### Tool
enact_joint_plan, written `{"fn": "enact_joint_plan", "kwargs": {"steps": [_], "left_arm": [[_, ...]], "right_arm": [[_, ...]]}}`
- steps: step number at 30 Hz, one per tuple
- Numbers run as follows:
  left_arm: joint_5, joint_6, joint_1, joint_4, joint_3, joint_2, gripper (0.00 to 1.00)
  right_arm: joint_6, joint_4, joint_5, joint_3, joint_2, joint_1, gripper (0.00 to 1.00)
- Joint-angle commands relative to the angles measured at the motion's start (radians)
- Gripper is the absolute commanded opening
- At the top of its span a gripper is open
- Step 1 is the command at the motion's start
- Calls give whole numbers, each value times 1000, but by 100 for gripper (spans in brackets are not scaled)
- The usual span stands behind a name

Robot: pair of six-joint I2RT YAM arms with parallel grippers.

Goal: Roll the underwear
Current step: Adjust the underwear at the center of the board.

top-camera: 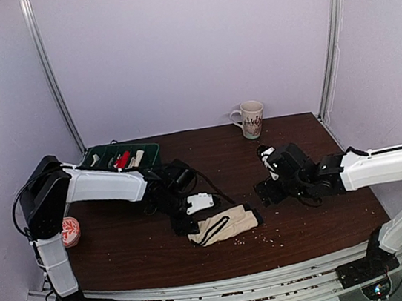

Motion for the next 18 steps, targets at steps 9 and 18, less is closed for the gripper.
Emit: {"fn": "enact_joint_plan", "kwargs": {"steps": [9, 18], "left_arm": [[51, -21, 40, 7, 11, -164, 98], [204, -31, 249, 131, -46, -235, 98]], "right_arm": [[25, -74, -64, -17, 207, 71, 100], [10, -86, 37, 88, 362, 73, 100]]}}
